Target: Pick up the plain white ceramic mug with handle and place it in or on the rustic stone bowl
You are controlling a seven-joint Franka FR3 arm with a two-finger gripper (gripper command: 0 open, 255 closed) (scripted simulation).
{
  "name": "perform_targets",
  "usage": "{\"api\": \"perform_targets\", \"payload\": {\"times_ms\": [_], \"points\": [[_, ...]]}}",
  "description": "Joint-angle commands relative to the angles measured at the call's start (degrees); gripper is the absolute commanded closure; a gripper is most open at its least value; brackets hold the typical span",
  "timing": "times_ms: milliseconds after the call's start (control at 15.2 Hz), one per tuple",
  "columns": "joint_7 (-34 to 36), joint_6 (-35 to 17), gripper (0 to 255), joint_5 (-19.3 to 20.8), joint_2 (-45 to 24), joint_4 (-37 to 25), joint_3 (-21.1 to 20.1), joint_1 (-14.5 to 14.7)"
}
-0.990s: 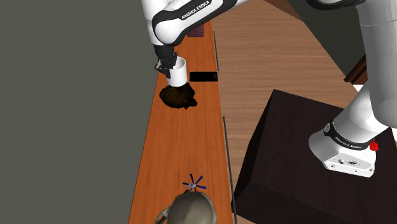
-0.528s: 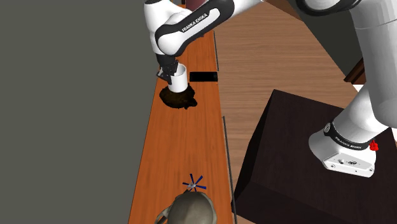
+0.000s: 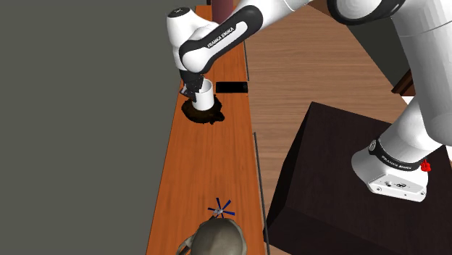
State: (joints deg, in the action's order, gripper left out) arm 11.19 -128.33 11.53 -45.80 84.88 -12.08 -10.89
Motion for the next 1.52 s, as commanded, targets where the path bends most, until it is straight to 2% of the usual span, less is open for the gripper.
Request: {"api": "perform_targets", "payload": {"times_ms": [0,264,330,660,924,1452], "points": [[0.0,-0.1,255,0.0,-0.1,0.0,0.0,0.0],[0.0,-0.1,255,0.0,-0.1,0.0,0.0,0.0],[0.0,-0.1,0,0.0,-0.1,0.0,0.0,0.0],[0.0,-0.1,0,0.0,0.0,0.0,0.0,0.0],[-0.5,4.6,0,-0.9,4.2,-0.5,-0.7,-0.4],[-0.5,4.6,0,-0.9,4.2,-0.5,-0.7,-0.4]]}}
